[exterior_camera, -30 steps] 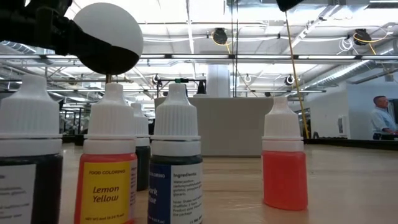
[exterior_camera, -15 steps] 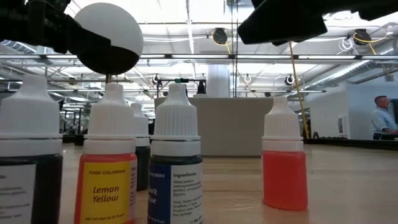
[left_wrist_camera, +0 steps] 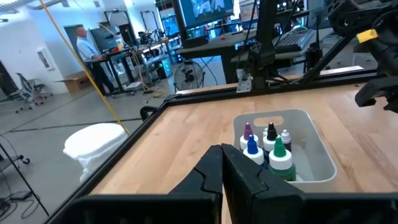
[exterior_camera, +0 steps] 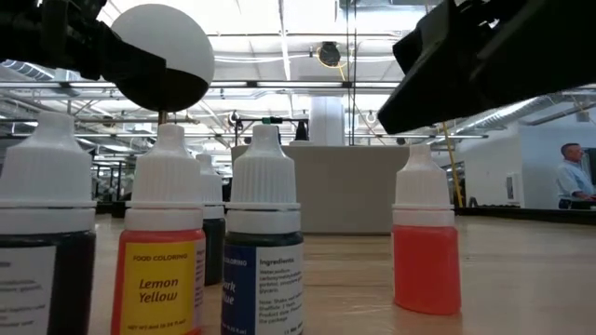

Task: Pick & Place food coloring
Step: Put the small yellow food coloring bottle into the gray bin

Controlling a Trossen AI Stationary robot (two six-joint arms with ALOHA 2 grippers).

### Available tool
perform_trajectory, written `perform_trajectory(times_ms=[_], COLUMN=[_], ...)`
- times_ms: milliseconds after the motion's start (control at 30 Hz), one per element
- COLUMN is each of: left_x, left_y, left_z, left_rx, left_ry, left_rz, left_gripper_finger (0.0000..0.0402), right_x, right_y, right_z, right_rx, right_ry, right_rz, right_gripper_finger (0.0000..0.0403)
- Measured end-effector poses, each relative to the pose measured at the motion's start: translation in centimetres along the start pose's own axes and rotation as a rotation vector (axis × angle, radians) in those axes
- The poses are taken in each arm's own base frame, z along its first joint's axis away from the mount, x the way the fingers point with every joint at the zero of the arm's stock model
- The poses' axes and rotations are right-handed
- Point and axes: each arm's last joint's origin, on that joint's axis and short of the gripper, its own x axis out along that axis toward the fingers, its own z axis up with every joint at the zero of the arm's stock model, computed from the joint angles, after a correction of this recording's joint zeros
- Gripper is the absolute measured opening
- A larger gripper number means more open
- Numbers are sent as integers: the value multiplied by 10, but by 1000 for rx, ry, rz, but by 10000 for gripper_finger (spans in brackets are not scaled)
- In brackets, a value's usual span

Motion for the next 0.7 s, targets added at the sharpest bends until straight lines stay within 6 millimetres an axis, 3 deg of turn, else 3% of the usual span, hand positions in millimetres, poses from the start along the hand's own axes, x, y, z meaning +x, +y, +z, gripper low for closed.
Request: perform_trajectory(times_ms=[267,467,700], left_x=[0,0,0], left_y=[0,0,0], left_z=[0,-1,-2], left_rx=[-8,-24,-35], left_ry=[1,9,23], left_rz=[-1,-2,-4], left_gripper_finger=[10,10,10], right_x=[1,19,17], right_y=[0,9,12], right_z=[0,-8,-3], right_rx=[18,24,31], right_ry=[-5,-14,5], right_rz=[-19,15,-9], right_gripper_finger=[194,194,194])
